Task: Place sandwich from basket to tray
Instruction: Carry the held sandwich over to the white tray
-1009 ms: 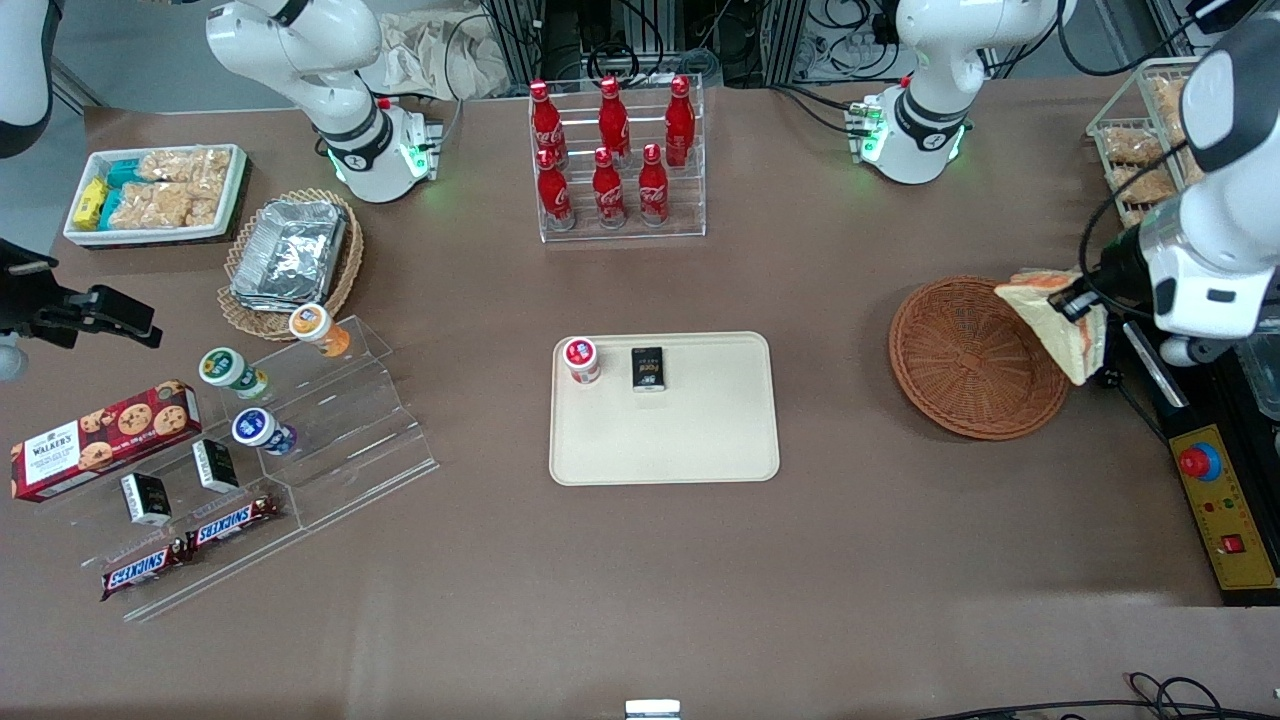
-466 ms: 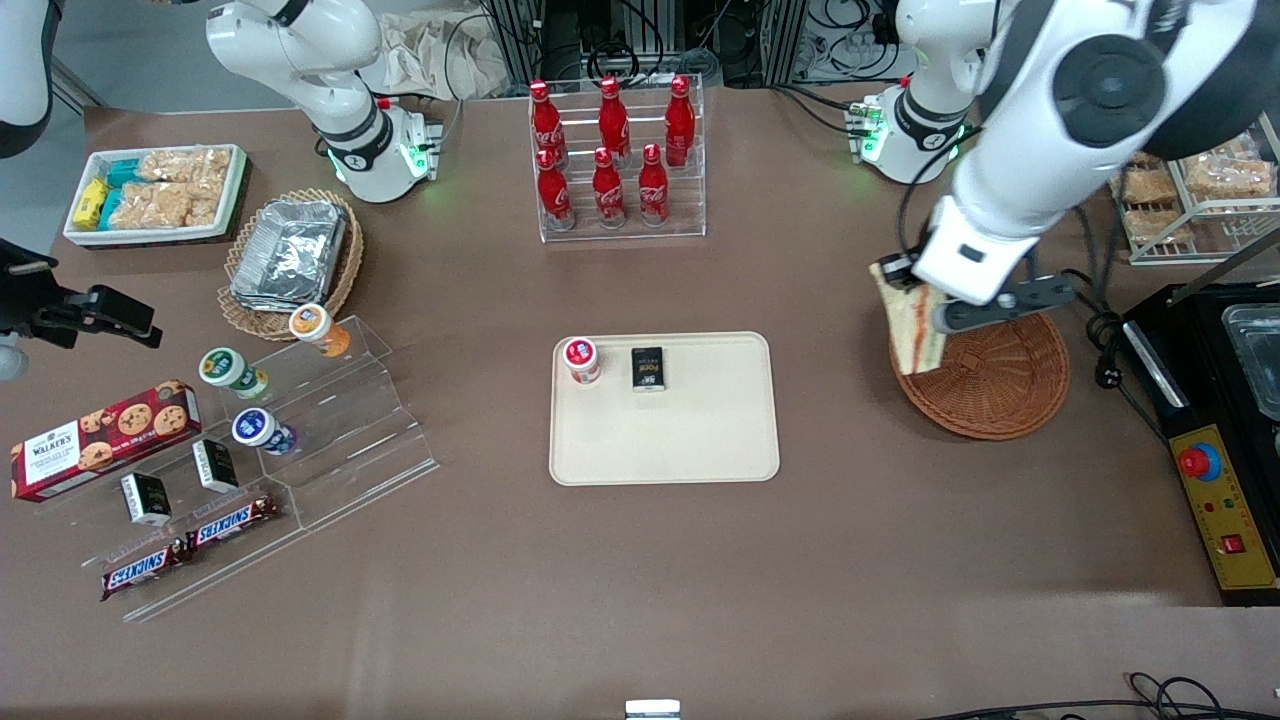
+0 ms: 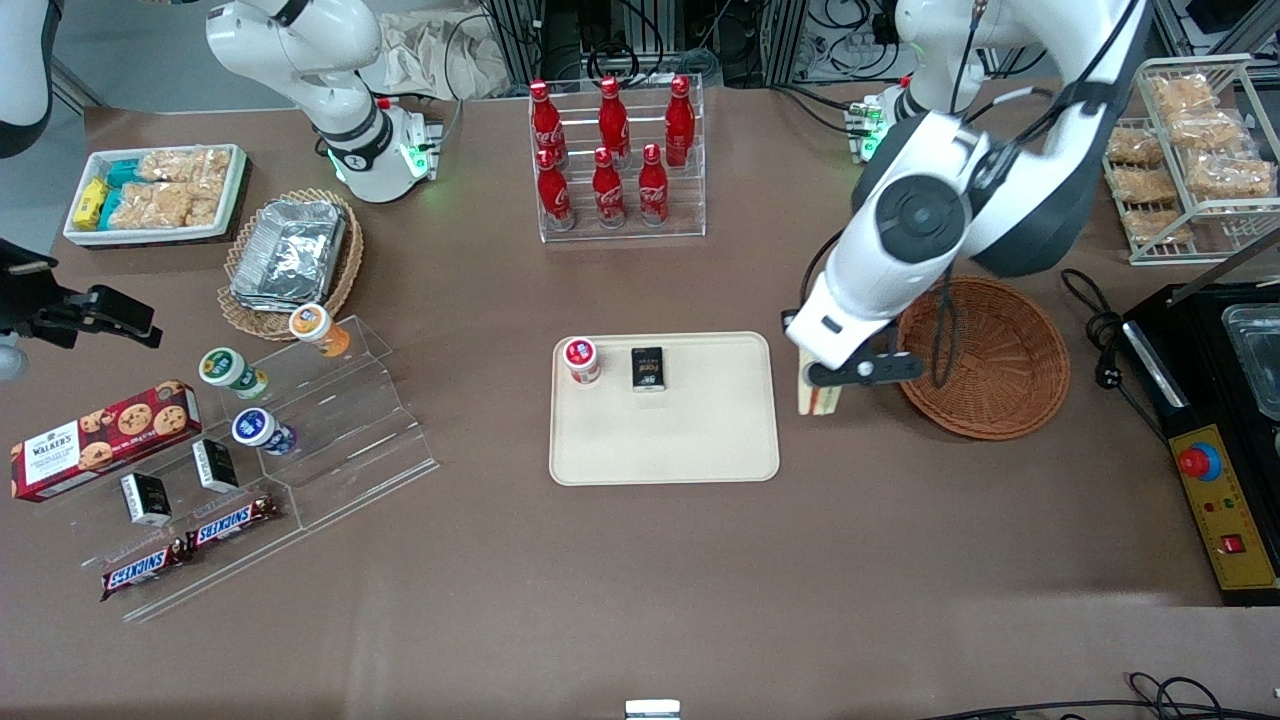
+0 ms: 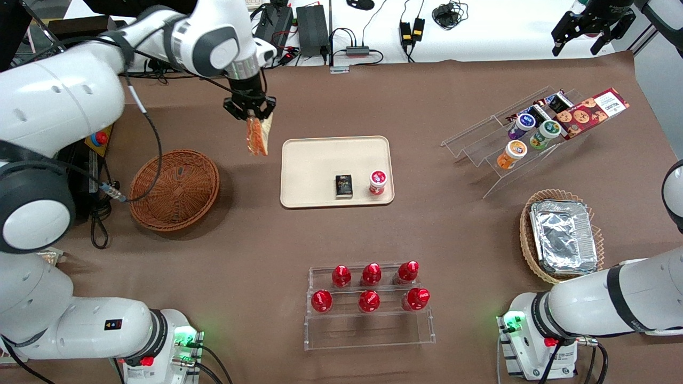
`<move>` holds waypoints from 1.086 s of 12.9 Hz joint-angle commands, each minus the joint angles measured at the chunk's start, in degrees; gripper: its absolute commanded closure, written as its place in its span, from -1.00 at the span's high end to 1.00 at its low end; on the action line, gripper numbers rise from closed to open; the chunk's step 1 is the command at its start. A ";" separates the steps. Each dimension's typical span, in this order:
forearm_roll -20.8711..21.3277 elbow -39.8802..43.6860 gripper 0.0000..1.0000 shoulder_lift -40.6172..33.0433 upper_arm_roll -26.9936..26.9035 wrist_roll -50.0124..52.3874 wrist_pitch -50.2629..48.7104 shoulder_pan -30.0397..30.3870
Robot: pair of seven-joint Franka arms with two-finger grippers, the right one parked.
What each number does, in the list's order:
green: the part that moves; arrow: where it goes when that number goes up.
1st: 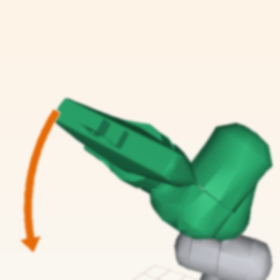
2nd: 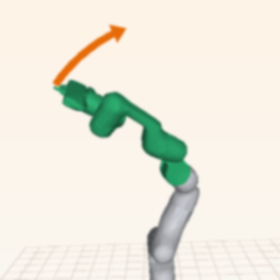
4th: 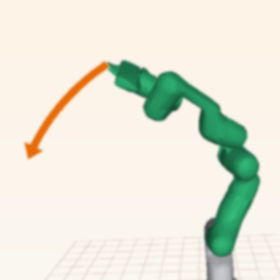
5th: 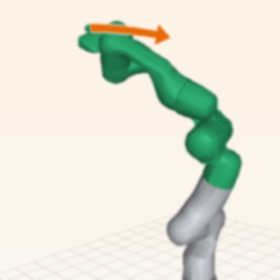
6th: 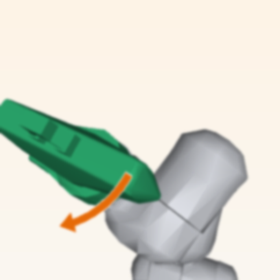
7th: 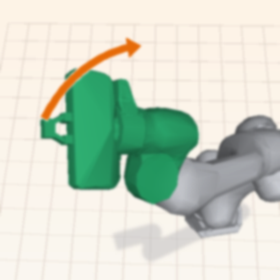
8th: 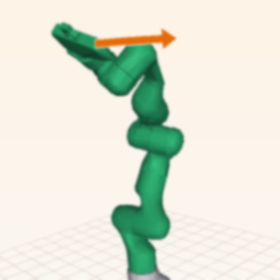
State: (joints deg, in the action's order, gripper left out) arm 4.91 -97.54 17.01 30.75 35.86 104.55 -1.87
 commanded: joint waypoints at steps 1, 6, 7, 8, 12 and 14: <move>3.95 0.43 -1.00 5.20 0.02 2.10 3.97 -1.91; 12.31 0.16 -1.00 13.91 0.02 7.90 11.89 -5.15; 12.31 0.33 -1.00 15.05 -0.07 7.91 13.38 -5.33; 12.40 0.42 -1.00 16.20 -0.07 7.99 14.35 -5.42; 15.39 0.42 -1.00 19.19 -0.25 10.19 16.20 -6.21; 15.39 0.42 -1.00 20.33 -0.25 10.28 18.75 -6.30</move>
State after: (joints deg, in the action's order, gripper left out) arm 18.88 -98.21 35.99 30.72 44.51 121.63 -7.44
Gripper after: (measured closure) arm 0.797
